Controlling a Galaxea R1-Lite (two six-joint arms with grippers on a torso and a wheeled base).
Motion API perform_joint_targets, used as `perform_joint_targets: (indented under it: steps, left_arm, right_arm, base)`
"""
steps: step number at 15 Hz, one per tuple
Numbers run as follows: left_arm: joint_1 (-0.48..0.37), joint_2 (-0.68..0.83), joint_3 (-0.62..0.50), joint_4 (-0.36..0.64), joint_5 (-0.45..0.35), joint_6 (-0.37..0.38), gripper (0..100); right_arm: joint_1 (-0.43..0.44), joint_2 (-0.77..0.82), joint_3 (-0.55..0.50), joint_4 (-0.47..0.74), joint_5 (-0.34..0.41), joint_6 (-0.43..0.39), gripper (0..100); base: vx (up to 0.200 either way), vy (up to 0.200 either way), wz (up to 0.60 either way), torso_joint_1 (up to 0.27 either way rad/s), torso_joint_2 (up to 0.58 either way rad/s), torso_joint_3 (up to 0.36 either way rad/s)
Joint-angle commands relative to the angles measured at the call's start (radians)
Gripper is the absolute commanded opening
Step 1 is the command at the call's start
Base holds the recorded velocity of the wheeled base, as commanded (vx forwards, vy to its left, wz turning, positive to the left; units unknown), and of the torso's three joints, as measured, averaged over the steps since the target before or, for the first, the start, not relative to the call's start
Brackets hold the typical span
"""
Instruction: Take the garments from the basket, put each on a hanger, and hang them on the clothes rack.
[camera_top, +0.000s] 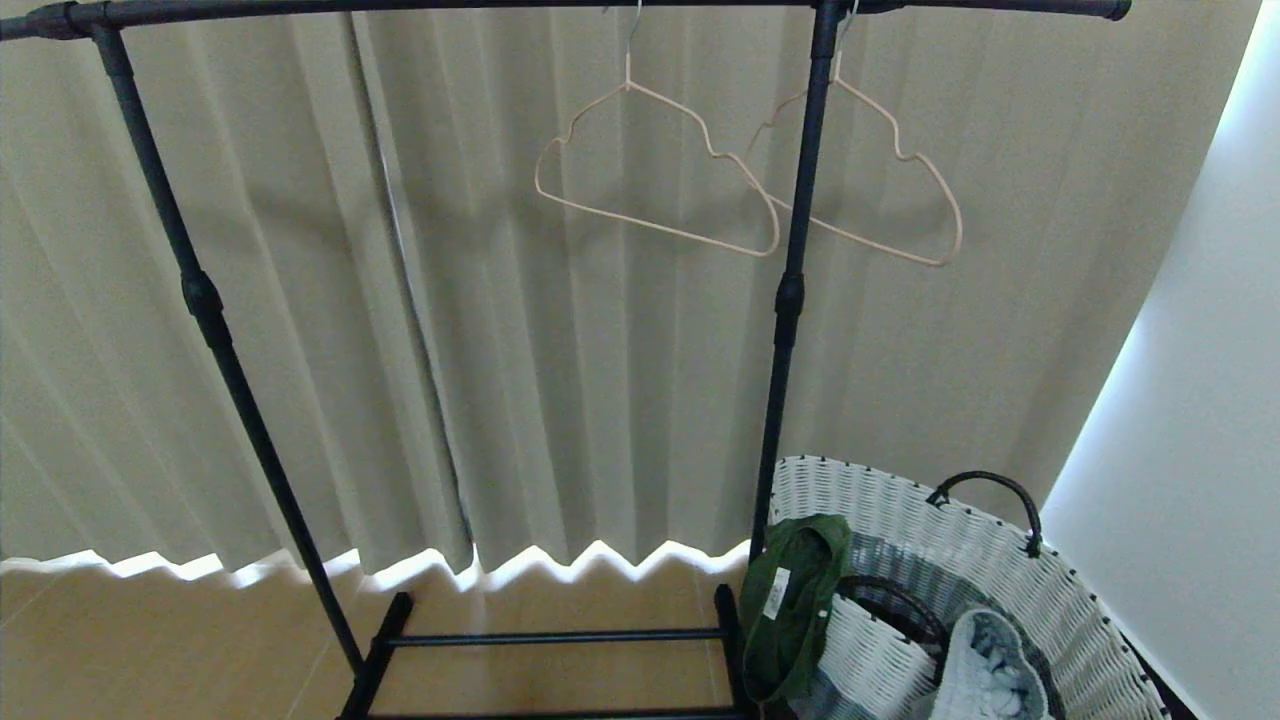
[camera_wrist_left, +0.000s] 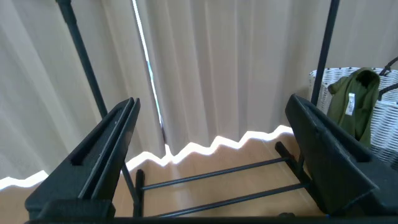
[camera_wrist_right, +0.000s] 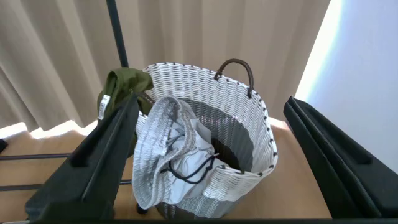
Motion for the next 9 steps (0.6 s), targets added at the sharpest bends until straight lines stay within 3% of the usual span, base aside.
perform_joint_targets:
  steps: [1,3,9]
  left_arm:
    - [-0.001,0.000,0.000,0.000,0.000,0.002,100]
    - [-0.001,0.000,0.000,0.000,0.000,0.002,100]
    - [0.000,0.000,0.000,0.000,-0.001,0.002,100]
  right_arm:
    - [-0.001,0.000,0.000,-0.001,0.000,0.000,100]
    - [-0.001,0.000,0.000,-0.001,0.000,0.000,100]
    - [-0.001,0.000,0.000,-0.001,0.000,0.001,100]
  base:
    - [0.000,0.000,0.00,0.000,0.00,0.000]
    - [0.000,0.000,0.00,0.000,0.00,0.000]
    - [0.200,0.000,0.00,0.002,0.00,0.002]
